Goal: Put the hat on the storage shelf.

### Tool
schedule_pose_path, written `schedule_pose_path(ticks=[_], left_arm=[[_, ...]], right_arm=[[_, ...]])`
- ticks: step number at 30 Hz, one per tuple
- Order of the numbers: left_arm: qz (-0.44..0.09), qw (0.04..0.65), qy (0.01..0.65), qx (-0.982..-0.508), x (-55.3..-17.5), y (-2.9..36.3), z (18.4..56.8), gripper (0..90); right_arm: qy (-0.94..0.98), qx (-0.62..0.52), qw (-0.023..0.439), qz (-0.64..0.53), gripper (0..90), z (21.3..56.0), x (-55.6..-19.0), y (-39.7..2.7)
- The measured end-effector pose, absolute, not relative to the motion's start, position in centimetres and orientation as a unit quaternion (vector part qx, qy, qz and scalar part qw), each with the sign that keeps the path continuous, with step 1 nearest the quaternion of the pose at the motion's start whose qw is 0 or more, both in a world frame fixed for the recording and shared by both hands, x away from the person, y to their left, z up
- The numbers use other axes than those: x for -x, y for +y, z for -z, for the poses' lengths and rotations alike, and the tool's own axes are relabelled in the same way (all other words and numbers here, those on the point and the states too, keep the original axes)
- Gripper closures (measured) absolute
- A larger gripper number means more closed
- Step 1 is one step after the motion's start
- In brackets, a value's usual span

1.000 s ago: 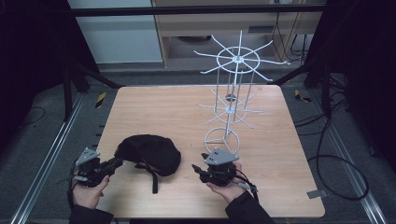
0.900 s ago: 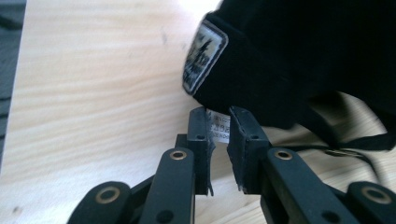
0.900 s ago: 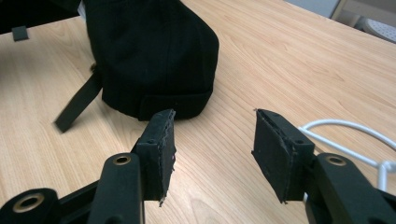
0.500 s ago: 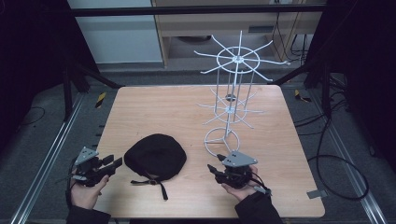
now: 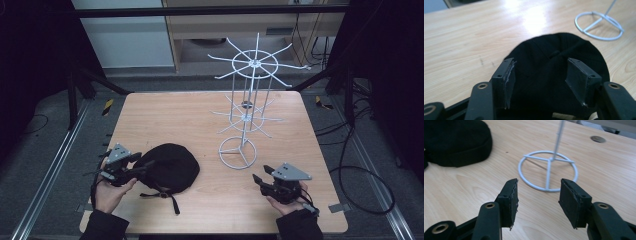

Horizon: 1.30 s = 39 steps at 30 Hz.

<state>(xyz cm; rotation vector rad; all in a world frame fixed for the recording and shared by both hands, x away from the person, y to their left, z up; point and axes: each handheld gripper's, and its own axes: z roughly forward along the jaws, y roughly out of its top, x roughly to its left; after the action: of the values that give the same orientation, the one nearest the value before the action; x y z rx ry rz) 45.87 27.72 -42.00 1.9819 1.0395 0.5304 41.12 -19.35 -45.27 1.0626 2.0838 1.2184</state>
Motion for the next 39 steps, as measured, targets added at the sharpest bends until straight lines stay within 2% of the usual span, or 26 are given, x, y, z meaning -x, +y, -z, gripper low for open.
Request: schedule_pose_path(ticks=[8,12,18,23,25,29,39], left_arm=[[-0.192,0.373,0.39,-0.82,-47.4,25.9,42.9,39.8],[-0.186,0.355,0.386,-0.831,-48.0,25.4,43.3,44.0],[-0.165,0.339,0.393,-0.839,-48.5,25.4,43.7,58.3],[-0.149,0.334,0.396,-0.842,-48.5,25.3,43.9,78.5],[-0.145,0.339,0.397,-0.84,-48.4,25.4,43.8,83.4],[-0.152,0.356,0.398,-0.832,-47.8,25.3,43.3,86.5],[-0.174,0.403,0.409,-0.8,-46.5,25.9,41.6,87.2]], right_arm=[[0.751,-0.423,0.258,-0.436,48.2,45.8,-41.4,-22.3],[0.751,-0.43,0.262,-0.427,47.4,46.2,-41.8,-23.0],[0.755,-0.433,0.266,-0.414,46.9,46.7,-42.5,-23.6],[0.751,-0.445,0.267,-0.408,46.9,46.9,-42.8,-24.1],[0.751,-0.445,0.268,-0.407,46.9,47.0,-42.9,-24.3],[0.75,-0.45,0.267,-0.404,46.9,47.3,-43.1,-24.6],[0.74,-0.467,0.267,-0.404,45.1,47.8,-43.3,-25.5]])
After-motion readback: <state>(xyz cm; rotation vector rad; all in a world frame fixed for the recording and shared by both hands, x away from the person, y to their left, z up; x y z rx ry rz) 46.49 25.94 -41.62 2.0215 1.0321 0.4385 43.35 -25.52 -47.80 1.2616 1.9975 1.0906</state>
